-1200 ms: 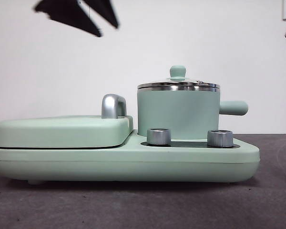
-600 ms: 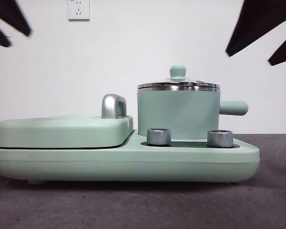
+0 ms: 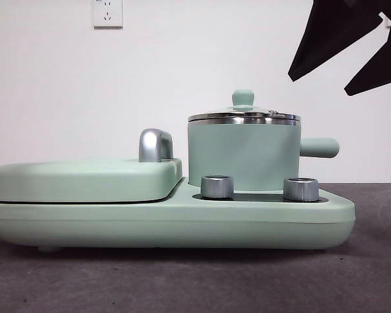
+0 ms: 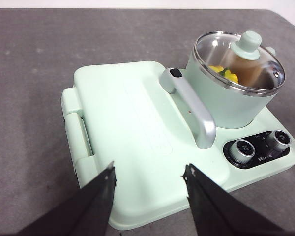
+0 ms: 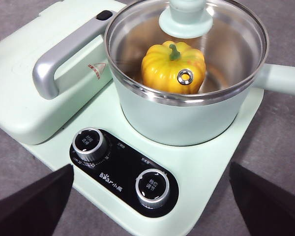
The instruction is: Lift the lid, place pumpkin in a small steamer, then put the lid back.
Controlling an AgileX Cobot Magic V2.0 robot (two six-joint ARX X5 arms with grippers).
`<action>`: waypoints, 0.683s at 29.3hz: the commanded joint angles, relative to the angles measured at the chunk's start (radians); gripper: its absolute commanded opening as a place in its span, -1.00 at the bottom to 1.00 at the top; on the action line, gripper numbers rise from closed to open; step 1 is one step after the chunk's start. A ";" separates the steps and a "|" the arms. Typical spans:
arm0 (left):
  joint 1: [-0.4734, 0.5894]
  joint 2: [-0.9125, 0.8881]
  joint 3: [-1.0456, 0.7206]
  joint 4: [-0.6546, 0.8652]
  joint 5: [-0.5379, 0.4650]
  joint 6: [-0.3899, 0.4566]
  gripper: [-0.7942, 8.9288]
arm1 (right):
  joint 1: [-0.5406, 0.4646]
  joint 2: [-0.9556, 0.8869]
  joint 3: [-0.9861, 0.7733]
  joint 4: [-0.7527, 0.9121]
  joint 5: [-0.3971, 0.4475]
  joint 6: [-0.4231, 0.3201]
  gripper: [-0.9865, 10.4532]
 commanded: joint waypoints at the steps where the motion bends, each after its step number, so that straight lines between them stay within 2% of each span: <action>1: -0.004 -0.002 0.006 0.009 -0.003 -0.008 -0.42 | 0.009 0.003 0.009 0.010 -0.005 -0.005 0.04; 2: -0.004 -0.002 0.006 0.009 -0.001 -0.008 -0.61 | 0.009 0.003 0.009 0.010 -0.003 -0.001 -0.05; 3: -0.004 -0.002 0.006 0.010 -0.001 -0.009 -0.85 | 0.009 0.004 0.009 0.010 -0.003 0.005 -0.34; 4: -0.004 -0.002 0.006 0.015 -0.001 -0.003 -0.82 | 0.010 0.004 0.009 0.008 -0.003 0.009 -0.78; 6: -0.004 0.002 0.006 0.027 -0.001 0.016 -0.82 | 0.009 0.004 0.009 0.013 0.005 0.013 -0.80; 20: -0.006 -0.009 0.006 0.012 -0.001 0.011 -0.82 | 0.009 0.004 0.009 0.045 0.008 0.012 -0.81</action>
